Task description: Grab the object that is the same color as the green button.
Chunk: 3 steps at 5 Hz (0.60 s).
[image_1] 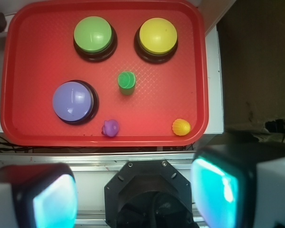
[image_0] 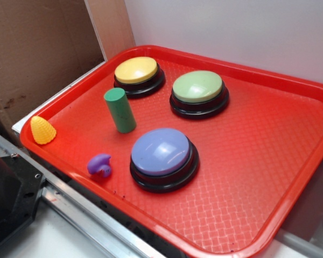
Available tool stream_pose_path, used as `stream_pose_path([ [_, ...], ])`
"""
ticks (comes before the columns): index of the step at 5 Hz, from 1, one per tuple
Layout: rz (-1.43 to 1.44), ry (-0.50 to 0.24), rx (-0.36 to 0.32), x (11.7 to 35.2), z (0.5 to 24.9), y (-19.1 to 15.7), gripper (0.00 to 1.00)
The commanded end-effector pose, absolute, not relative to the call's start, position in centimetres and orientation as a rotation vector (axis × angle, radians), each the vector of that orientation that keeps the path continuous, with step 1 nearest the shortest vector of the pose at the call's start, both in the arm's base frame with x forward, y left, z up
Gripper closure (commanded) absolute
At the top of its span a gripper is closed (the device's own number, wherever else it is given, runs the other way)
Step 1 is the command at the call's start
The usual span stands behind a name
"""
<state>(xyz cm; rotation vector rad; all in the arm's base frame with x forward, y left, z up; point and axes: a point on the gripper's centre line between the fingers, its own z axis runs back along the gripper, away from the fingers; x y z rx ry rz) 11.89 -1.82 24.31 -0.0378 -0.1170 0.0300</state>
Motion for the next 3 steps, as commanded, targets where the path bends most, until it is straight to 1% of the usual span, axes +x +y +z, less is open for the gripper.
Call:
stream_pose_path([
  [1,0.03,-0.117,-0.038,11.9,24.3,-1.8,0.0],
  [2,0.055,-0.159,-0.023,12.9,23.1,-1.9,0.0],
  [3,0.111,-0.176,-0.016,14.2,20.1,-1.7,0.0],
])
